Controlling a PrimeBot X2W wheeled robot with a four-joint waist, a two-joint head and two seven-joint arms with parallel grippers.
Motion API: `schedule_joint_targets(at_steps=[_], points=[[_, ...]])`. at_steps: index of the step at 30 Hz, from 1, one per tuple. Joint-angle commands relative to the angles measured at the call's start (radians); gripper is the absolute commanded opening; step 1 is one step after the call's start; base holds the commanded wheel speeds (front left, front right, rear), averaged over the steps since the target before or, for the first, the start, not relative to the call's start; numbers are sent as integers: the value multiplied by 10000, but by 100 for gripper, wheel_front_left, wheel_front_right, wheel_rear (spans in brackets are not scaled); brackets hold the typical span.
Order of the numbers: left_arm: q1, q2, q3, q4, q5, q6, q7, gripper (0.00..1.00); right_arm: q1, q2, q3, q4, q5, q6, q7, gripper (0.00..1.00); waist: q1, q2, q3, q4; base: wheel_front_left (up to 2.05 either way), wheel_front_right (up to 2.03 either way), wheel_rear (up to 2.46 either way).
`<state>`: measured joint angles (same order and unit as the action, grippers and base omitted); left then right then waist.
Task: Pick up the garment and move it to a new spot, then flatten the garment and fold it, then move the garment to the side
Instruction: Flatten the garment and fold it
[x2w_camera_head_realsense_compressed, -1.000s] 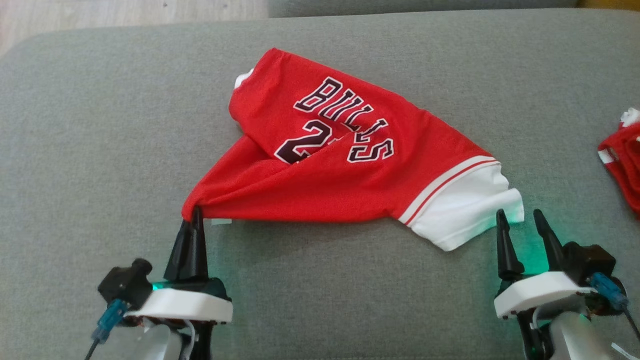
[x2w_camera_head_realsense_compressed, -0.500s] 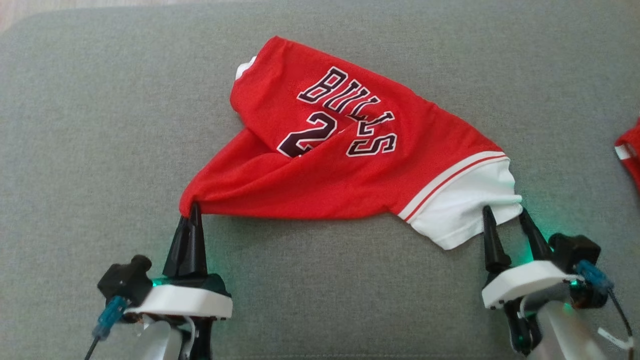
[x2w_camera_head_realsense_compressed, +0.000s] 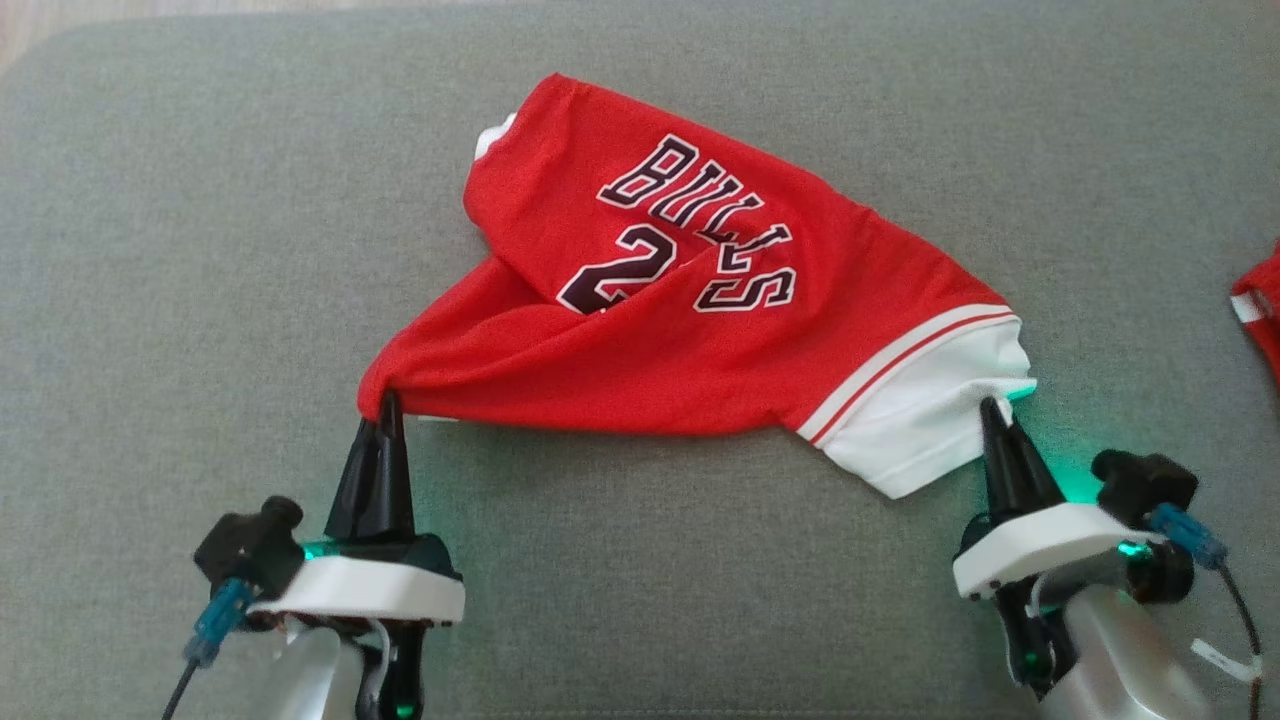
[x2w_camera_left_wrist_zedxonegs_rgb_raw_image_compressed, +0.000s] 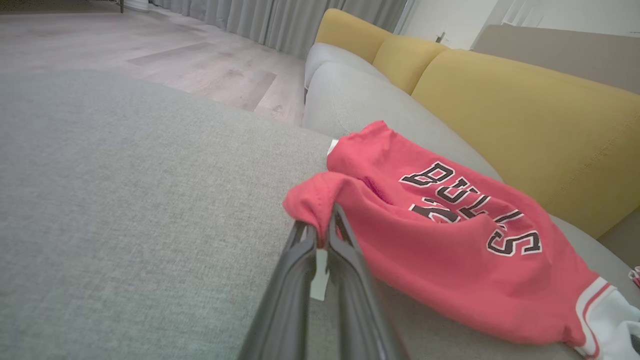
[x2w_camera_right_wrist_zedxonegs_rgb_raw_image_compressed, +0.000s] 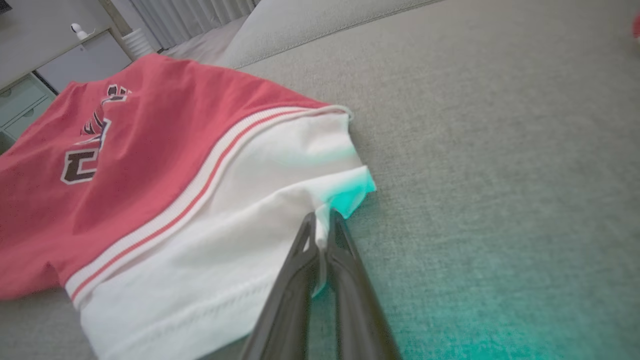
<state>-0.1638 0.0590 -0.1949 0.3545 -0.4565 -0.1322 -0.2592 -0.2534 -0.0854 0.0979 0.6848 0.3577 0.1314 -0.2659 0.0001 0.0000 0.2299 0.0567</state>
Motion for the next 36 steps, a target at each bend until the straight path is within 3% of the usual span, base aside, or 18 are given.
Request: schedule_joint_targets(at_steps=[1,9,10,15,20,28,36], points=[[-288,169,323,-389,60,15,-26,0,137,-93,202,-597,236,-7,41,0,-1,0,-146,-22,0,0,0],[-1183,964,179,-1629,60,15,-26,0,-340,-283,-140,-4301,1858,-7,41,0,-1,0,-1010,-287,0,0,0],[-1183,964,179,-1629,60,15,-26,0,-340,-283,-140,-4301,1858,-7,41,0,-1,0,-1010,-287,0,0,0],[-2450,2068,-260,-2122,-158,15,-26,0,-1413,-933,-247,-5998,2598,-7,41,0,-1,0,-1740,-442,0,0,0],[-3834,3212,-1079,-2113,-684,15,-26,0,-2741,-1721,-109,-6772,3205,-7,41,0,-1,0,-2202,-521,0,0,0],[-5835,4188,-1546,-1765,-1692,15,865,0,-5043,-2675,480,-6158,3581,-7,380,0,-1,0,-1793,-467,0,0,0],[-7591,3684,-1337,-275,-2165,154,1183,0,-7918,-2382,646,-3399,2743,-7,385,0,-1,0,-114,-383,0,0,0]])
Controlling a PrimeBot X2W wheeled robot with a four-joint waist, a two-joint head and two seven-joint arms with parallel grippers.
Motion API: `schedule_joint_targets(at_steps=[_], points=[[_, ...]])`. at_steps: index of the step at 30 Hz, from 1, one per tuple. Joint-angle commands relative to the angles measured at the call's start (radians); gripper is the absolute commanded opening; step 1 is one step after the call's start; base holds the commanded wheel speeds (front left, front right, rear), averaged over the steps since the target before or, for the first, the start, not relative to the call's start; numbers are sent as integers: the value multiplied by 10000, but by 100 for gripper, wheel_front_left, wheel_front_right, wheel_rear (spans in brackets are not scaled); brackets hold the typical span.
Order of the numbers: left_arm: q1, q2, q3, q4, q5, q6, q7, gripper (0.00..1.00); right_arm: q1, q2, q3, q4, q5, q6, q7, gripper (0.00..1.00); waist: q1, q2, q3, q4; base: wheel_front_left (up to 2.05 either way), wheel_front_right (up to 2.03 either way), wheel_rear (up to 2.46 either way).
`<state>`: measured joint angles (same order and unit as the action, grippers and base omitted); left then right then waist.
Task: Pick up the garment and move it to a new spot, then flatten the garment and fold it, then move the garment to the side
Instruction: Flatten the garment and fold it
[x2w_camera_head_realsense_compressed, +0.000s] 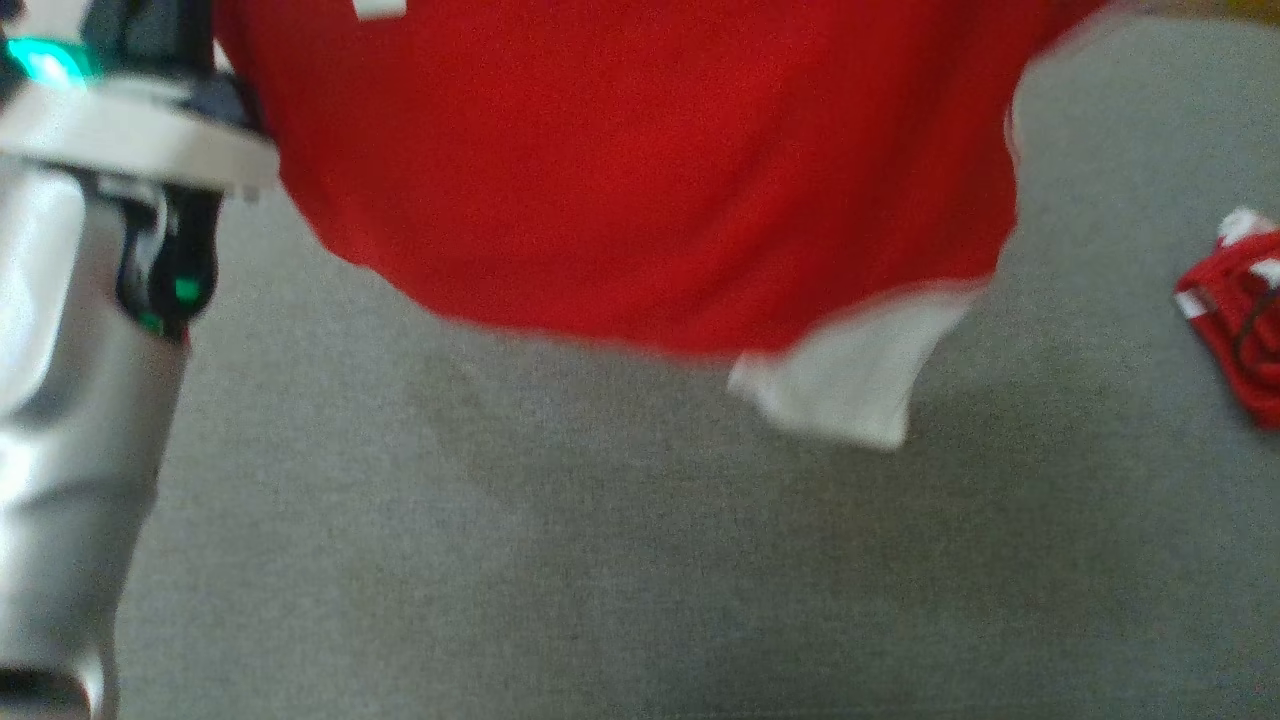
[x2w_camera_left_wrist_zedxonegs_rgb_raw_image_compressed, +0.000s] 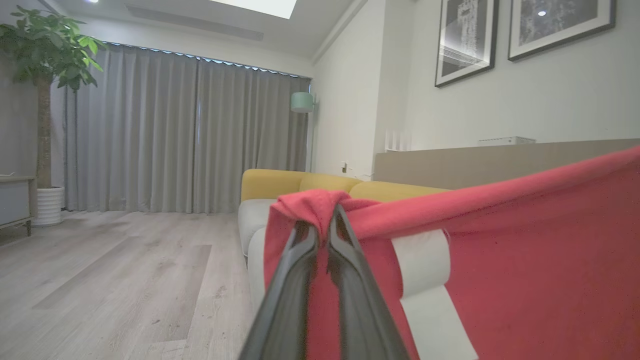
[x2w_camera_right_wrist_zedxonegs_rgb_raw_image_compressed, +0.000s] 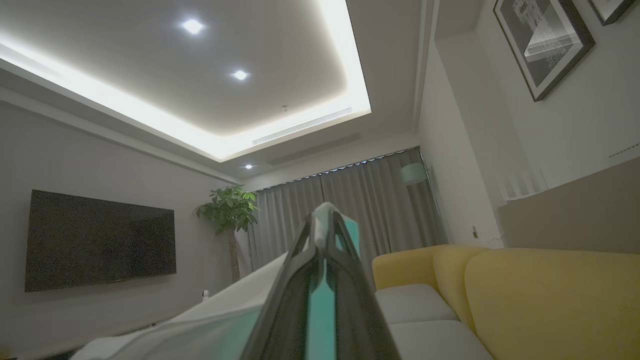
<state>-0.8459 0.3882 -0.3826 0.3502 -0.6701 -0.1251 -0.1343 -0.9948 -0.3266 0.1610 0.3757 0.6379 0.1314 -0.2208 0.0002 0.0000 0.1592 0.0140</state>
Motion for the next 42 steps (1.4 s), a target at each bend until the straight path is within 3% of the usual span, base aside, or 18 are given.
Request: schedule_joint_targets(at_steps=[1,7,12,19,28,33,42], points=[[-1151,332,634,78,15,158,-206,0,-995,95,-25,49,-251,-7,-145,0,-2,0,833,33,0,0,0],[-3404,-92,1095,1613,608,495,-1141,0,-3552,413,-1032,1128,-1650,-7,-401,0,-2,0,1738,11,0,0,0],[-3508,-557,1698,2312,627,337,-1266,0,-3305,803,-1795,1063,-2154,-7,-406,0,-2,0,1921,-33,0,0,0],[-190,-1572,2623,3260,511,65,-1272,0,586,1154,-1647,720,-1418,-7,-408,0,-2,0,1628,-247,0,0,0],[3949,-2853,4253,4239,737,-43,-1273,0,6263,1997,-1467,-847,-108,-7,-409,0,-2,0,1078,-1060,0,0,0],[5335,-3215,5068,4128,900,-51,-1274,0,8185,2119,-670,-1361,-5,-7,-409,0,-2,0,481,-1434,0,0,0],[7219,-3374,4987,3551,527,-54,-1274,0,10279,2208,-488,-1342,294,-7,-409,0,-2,0,-554,-1472,0,0,0]])
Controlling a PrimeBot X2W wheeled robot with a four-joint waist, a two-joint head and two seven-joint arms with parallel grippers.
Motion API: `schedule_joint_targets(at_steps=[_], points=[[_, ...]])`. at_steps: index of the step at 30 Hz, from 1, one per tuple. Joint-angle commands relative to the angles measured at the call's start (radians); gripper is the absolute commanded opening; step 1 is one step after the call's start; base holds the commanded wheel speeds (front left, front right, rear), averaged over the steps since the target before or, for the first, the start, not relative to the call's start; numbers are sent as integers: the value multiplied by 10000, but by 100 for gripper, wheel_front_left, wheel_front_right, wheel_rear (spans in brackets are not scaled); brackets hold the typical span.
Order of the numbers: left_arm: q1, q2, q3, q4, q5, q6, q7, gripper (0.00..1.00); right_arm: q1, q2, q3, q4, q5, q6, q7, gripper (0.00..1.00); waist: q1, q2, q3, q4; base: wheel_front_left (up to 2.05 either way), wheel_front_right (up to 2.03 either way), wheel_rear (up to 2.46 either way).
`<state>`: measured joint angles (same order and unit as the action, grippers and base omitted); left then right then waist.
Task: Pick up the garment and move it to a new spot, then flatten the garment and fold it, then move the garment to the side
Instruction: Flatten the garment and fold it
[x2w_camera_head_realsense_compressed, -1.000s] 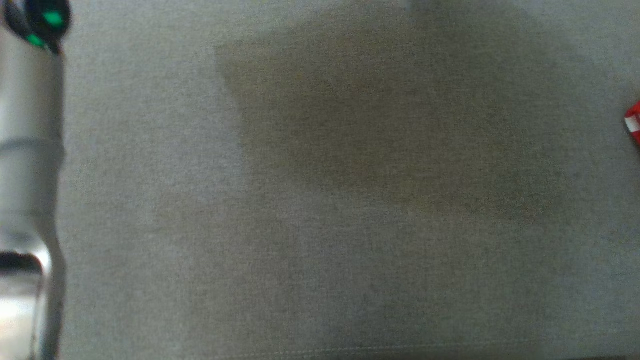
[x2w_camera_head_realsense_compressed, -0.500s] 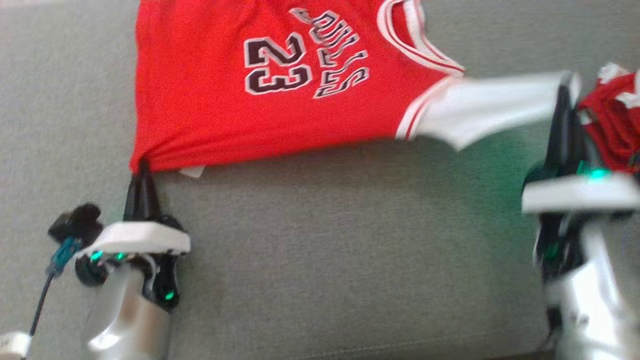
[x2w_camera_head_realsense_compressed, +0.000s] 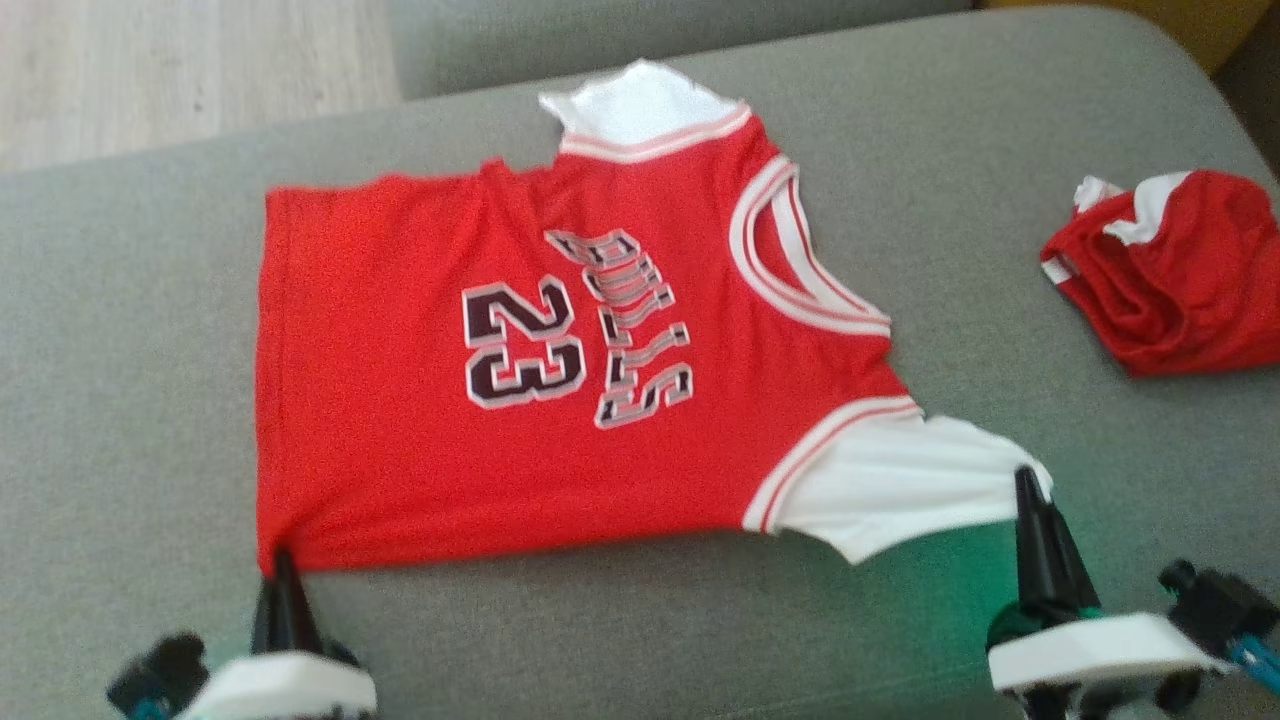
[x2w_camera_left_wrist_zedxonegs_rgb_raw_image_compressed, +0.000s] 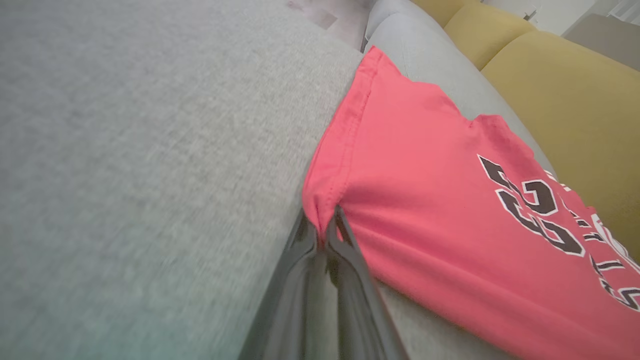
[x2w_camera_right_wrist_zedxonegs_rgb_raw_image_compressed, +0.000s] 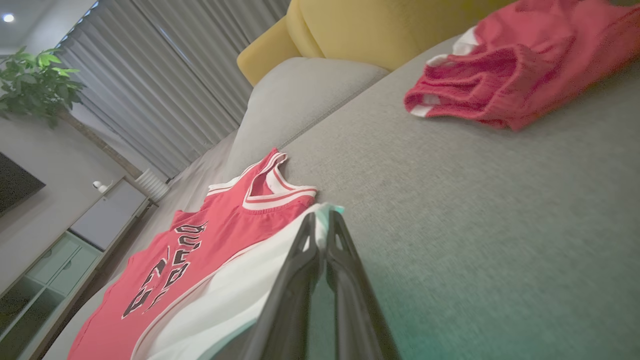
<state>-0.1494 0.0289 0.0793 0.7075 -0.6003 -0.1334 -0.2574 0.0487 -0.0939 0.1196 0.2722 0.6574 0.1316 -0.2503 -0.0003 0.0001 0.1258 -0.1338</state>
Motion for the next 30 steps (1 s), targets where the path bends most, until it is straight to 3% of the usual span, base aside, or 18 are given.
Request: schedule_joint_targets(at_steps=[1,13,22,30], points=[[444,218,242,-100,-278,28,-43,0,3,-101,-152,-331,131,-9,-114,0,3,-1,-315,34,0,0,0],[1421,215,-1103,-1356,-974,28,-43,0,833,34,-606,-740,303,-9,-114,0,3,-1,-678,638,0,0,0],[260,215,-1894,-1987,-1256,27,-43,0,-1016,240,-578,-393,625,-9,-114,0,3,-1,64,995,0,0,0],[-1097,214,-2240,-1472,-1499,27,-43,0,-3441,210,-232,1491,358,-9,-114,0,3,-1,853,1380,0,0,0]])
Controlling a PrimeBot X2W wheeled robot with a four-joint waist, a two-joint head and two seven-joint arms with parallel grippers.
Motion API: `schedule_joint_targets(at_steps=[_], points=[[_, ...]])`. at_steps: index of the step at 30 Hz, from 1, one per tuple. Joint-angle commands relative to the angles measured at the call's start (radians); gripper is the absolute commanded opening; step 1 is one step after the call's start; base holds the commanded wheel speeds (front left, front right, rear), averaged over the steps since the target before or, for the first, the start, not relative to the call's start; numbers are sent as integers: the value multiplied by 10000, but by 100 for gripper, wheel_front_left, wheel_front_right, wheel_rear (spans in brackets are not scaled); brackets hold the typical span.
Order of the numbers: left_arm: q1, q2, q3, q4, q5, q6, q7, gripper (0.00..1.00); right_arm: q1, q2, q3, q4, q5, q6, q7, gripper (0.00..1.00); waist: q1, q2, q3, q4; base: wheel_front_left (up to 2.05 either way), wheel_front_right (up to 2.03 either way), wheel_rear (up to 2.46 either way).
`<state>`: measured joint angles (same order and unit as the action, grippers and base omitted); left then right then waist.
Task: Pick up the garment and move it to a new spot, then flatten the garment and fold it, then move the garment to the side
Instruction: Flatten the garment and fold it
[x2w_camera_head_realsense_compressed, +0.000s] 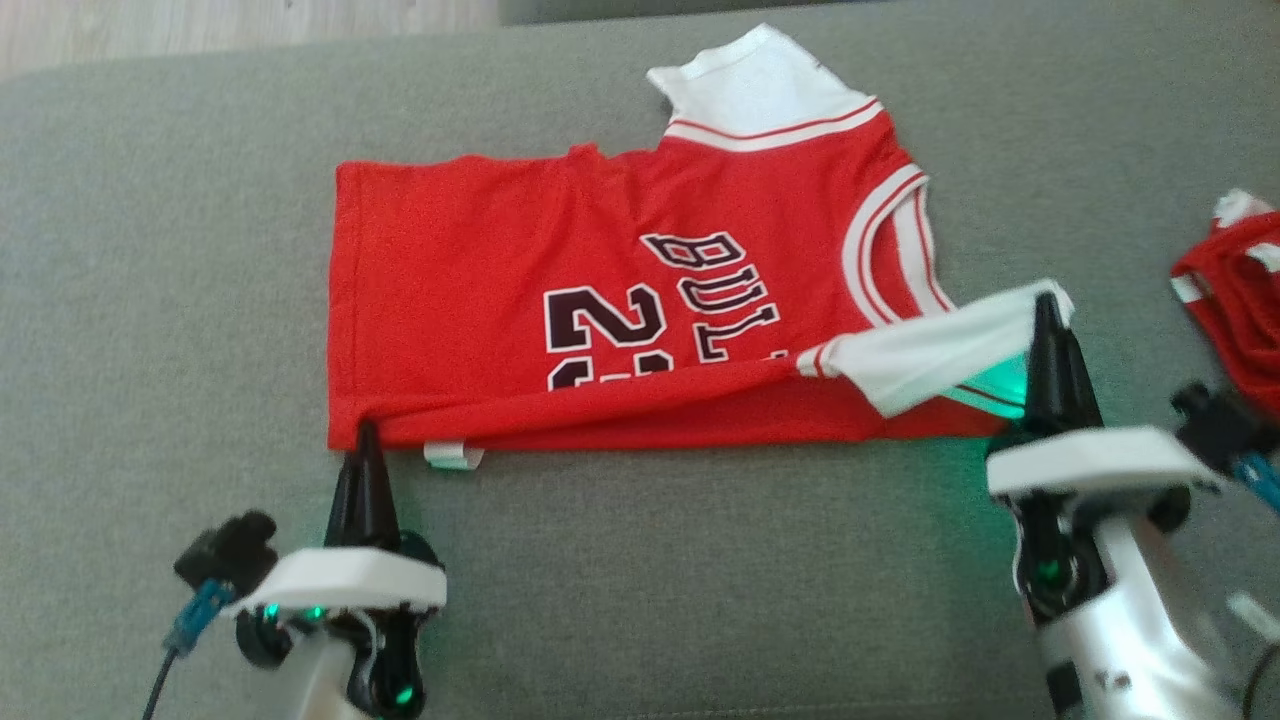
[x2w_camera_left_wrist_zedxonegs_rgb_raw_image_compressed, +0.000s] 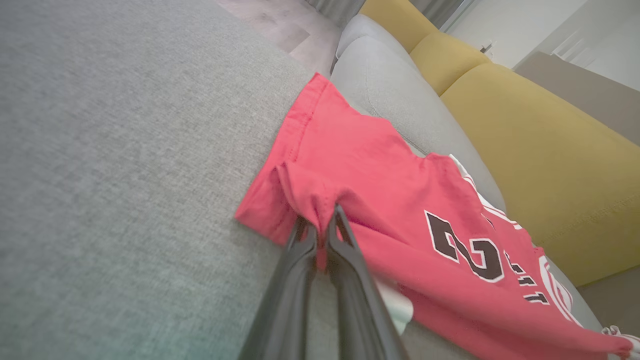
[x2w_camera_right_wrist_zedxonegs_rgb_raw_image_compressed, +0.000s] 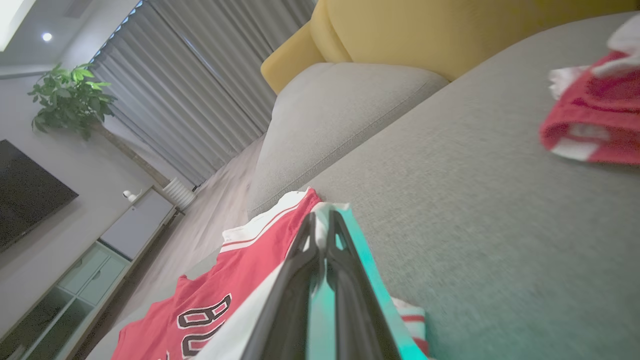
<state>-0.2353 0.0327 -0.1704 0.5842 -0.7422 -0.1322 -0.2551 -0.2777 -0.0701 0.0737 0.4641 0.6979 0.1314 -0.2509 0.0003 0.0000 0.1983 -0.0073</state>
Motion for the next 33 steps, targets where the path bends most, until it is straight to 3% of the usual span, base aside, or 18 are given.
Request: schedule_joint_targets(at_steps=[1,15,16,18,19,20,21,24,33], points=[[-412,176,198,-173,-62,16,-66,0,-469,-64,288,-173,-148,-7,-108,0,-3,0,215,167,0,0,0],[-2140,176,-26,840,79,16,-66,0,-2433,40,-134,1368,-1063,-7,-109,0,-3,0,969,424,0,0,0],[-2210,176,-10,901,71,16,-66,5,-2483,58,-201,1395,-1118,-7,-109,0,-3,0,988,411,0,0,0],[-2331,176,30,1000,58,16,-66,7,-2572,93,-347,1417,-1211,-7,-109,0,-3,0,1018,379,0,0,0],[-2378,176,55,1024,60,16,-66,23,-2612,108,-413,1407,-1263,-7,-109,0,-3,0,1027,364,0,0,0],[-2410,176,100,1021,99,16,-66,65,-2644,121,-476,1337,-1361,-7,-109,29,-3,0,1029,355,0,0,0],[-2424,176,135,1038,174,38,-66,100,-2648,131,-469,1248,-1519,-7,-109,100,-3,0,1021,350,0,0,0],[-2320,176,459,814,799,270,-66,100,-2534,150,-453,987,-2184,-7,-109,100,-3,0,911,334,0,0,0],[-542,176,1216,-458,4254,1006,-66,100,-888,92,-379,-331,-5366,-7,-109,100,-3,0,153,371,0,0,0]])
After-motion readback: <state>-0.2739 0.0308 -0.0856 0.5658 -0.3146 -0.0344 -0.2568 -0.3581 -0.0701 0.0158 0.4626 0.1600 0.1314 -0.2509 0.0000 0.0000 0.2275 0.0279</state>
